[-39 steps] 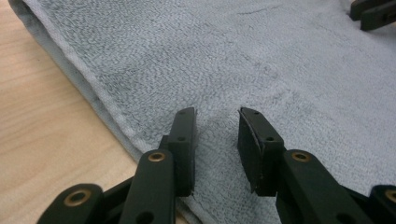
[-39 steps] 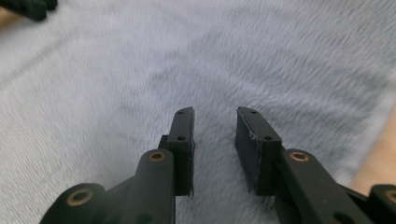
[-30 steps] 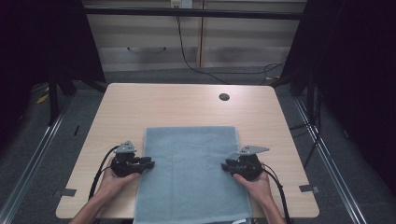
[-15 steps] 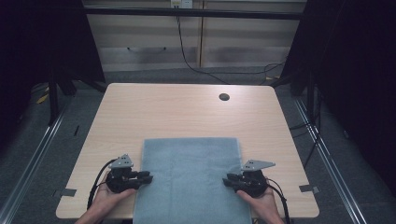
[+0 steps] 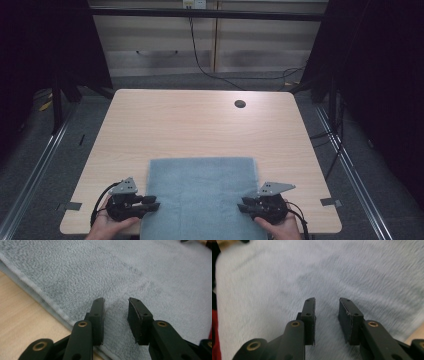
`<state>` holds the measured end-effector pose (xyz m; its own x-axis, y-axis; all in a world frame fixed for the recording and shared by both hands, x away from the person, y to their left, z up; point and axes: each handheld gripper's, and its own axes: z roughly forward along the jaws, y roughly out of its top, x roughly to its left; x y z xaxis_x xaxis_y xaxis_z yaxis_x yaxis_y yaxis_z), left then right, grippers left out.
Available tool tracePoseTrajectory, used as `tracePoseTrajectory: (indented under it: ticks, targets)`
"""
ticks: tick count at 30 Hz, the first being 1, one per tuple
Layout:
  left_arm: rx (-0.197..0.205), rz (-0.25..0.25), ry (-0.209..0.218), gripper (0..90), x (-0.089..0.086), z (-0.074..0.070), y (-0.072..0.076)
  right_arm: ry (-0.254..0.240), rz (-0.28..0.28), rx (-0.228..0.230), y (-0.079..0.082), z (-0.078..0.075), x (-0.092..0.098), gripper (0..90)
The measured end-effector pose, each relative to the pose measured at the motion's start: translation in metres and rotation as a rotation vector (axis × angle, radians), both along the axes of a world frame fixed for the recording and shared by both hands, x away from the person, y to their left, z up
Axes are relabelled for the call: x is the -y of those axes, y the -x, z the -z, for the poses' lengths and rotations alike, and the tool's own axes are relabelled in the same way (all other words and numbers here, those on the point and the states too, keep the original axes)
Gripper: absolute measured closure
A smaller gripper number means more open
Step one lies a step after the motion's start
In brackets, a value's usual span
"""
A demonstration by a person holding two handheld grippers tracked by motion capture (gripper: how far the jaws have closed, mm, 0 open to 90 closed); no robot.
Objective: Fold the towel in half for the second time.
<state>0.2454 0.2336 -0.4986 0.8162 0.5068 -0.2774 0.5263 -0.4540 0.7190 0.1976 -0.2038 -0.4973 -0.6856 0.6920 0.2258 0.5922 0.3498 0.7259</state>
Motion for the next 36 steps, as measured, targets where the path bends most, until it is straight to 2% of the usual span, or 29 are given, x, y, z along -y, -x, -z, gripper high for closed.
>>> tracePoseTrajectory:
  ticks: [4, 5, 9, 11, 15, 17, 21, 24, 26, 29, 31, 33, 35, 36]
  targets:
    - [0.01, -0.022, 0.017, 63.0, 0.002, -0.005, -0.008, -0.031, 0.045, 0.056, -0.023, -0.011, 0.007, 64.1]
    - [0.009, -0.024, 0.023, 62.7, 0.003, -0.005, -0.01, -0.021, 0.061, 0.073, -0.03, -0.014, 0.009, 63.8]
    - [0.015, -0.04, -0.003, 62.8, 0.005, -0.002, -0.015, -0.005, 0.113, 0.123, -0.061, -0.02, 0.018, 61.6]
    - [0.019, -0.034, -0.016, 62.6, 0.005, 0.0, -0.014, -0.014, 0.14, 0.11, -0.076, -0.02, 0.024, 61.1]
    - [0.019, -0.034, -0.01, 62.3, 0.005, 0.0, -0.014, 0.023, 0.178, 0.089, -0.1, -0.013, 0.031, 59.0]
    - [0.013, -0.041, 0.003, 62.2, 0.004, -0.001, -0.017, 0.026, 0.19, 0.075, -0.107, -0.008, 0.035, 57.1]
    - [0.029, -0.067, 0.029, 61.0, 0.002, -0.008, -0.028, 0.043, 0.2, 0.06, -0.121, -0.002, 0.036, 54.1]
    - [0.038, -0.11, 0.057, 60.0, 0.001, -0.014, -0.044, 0.043, 0.206, 0.061, -0.126, 0.0, 0.034, 52.9]
    - [0.056, -0.135, 0.055, 58.9, 0.0, -0.018, -0.054, 0.049, 0.197, 0.047, -0.127, 0.002, 0.033, 51.5]
    - [0.064, -0.182, 0.087, 56.2, -0.006, -0.025, -0.074, 0.055, 0.191, 0.037, -0.129, 0.004, 0.032, 51.6]
    - [0.073, -0.213, 0.073, 54.6, -0.008, -0.026, -0.084, 0.053, 0.188, 0.031, -0.129, 0.005, 0.032, 52.7]
    - [0.069, -0.241, 0.09, 52.1, -0.014, -0.024, -0.096, 0.055, 0.19, 0.019, -0.129, 0.006, 0.032, 53.1]
    - [0.074, -0.255, 0.04, 47.8, -0.016, -0.02, -0.105, 0.051, 0.186, 0.02, -0.13, 0.007, 0.033, 54.0]
    - [0.07, -0.266, 0.041, 46.9, -0.018, -0.017, -0.109, 0.046, 0.189, 0.019, -0.131, 0.007, 0.033, 54.2]
